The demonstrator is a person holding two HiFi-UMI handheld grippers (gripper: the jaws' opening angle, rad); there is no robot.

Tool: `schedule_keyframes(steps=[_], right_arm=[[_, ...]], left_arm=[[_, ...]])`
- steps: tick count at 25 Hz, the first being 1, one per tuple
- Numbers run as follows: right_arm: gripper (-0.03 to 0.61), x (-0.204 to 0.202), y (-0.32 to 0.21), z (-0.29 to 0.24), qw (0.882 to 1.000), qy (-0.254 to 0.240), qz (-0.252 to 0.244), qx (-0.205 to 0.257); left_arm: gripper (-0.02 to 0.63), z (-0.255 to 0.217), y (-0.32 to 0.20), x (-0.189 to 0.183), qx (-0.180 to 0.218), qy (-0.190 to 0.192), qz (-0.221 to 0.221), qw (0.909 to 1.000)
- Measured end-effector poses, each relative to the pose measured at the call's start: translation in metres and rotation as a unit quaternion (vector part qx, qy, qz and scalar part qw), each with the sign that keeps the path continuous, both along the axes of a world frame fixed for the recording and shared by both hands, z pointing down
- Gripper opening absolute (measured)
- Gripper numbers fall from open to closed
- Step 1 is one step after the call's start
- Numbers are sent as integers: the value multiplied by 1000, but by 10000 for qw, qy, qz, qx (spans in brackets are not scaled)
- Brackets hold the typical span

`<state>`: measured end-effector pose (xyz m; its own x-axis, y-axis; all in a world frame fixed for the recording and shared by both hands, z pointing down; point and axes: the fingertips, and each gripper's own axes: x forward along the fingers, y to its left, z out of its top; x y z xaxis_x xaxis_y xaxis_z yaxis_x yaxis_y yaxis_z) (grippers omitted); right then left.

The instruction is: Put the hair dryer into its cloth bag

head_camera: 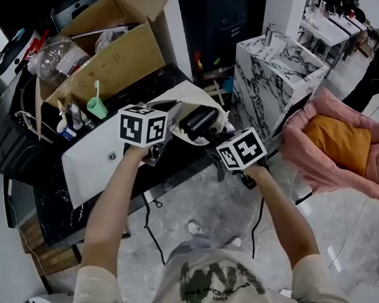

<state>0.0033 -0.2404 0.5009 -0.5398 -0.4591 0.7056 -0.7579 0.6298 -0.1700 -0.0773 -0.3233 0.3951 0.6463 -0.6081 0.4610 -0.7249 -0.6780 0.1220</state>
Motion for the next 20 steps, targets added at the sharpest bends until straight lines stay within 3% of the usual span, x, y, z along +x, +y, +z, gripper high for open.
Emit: schedule_keyframes(steps=[7,20], right_arm=[[261,-18,-27,2,9998,138,-139,-51],[261,-52,-68,15,9996,175,-2,-215]], left_arm=[[29,5,9,-3,72,-57,449,9989],[29,0,23,4,102,441,1257,9910]])
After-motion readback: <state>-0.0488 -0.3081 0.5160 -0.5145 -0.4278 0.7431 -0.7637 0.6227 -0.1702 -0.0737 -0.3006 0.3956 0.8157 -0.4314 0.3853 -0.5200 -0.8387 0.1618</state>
